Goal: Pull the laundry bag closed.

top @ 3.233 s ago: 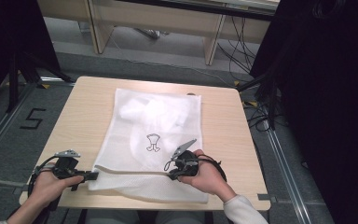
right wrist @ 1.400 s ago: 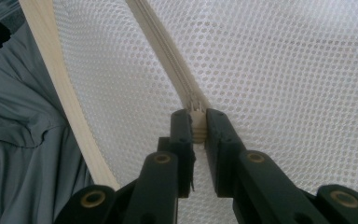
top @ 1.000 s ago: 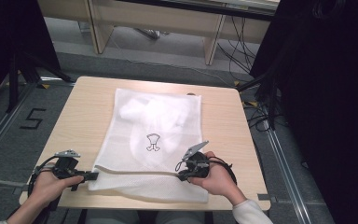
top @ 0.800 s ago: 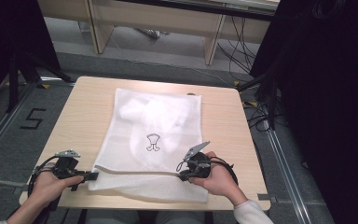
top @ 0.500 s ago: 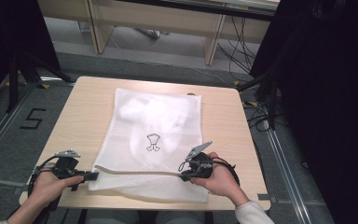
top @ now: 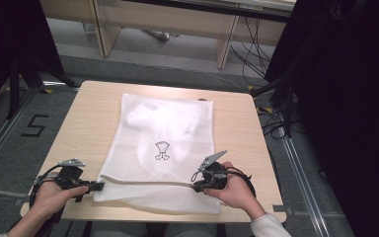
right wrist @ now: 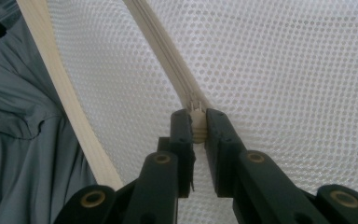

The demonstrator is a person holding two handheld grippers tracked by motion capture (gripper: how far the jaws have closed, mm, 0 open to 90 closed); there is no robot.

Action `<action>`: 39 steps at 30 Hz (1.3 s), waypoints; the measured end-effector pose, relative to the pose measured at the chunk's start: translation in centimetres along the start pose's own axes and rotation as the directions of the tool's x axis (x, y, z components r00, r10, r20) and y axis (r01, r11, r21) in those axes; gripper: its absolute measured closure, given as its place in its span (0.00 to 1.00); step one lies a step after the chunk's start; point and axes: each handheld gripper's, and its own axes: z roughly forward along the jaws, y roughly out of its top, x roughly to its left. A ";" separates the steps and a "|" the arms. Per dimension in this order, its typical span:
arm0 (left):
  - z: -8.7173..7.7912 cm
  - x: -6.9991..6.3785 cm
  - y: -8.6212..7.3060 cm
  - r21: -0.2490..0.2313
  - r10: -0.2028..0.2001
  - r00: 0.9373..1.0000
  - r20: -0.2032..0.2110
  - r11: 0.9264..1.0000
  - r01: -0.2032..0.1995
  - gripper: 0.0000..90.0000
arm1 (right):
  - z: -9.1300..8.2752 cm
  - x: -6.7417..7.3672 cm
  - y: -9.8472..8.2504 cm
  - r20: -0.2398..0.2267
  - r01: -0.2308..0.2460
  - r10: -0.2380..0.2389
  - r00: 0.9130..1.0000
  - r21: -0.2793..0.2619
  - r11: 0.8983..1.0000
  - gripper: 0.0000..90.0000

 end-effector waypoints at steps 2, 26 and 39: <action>0.0 0.0 0.0 0.000 0.001 1.000 0.001 1.000 -0.001 0.95 | 0.0 -0.1 0.0 0.002 0.007 -0.007 1.000 -0.003 1.000 0.92; 0.0 0.0 0.0 -0.002 -0.001 1.000 0.001 1.000 0.001 0.95 | -0.4 -0.3 -0.5 0.008 -0.011 0.011 1.000 0.009 1.000 0.92; 0.0 0.0 0.0 -0.001 0.001 1.000 -0.001 1.000 -0.001 0.95 | -0.5 -0.5 -1.0 0.021 -0.036 0.036 0.999 0.011 0.999 0.92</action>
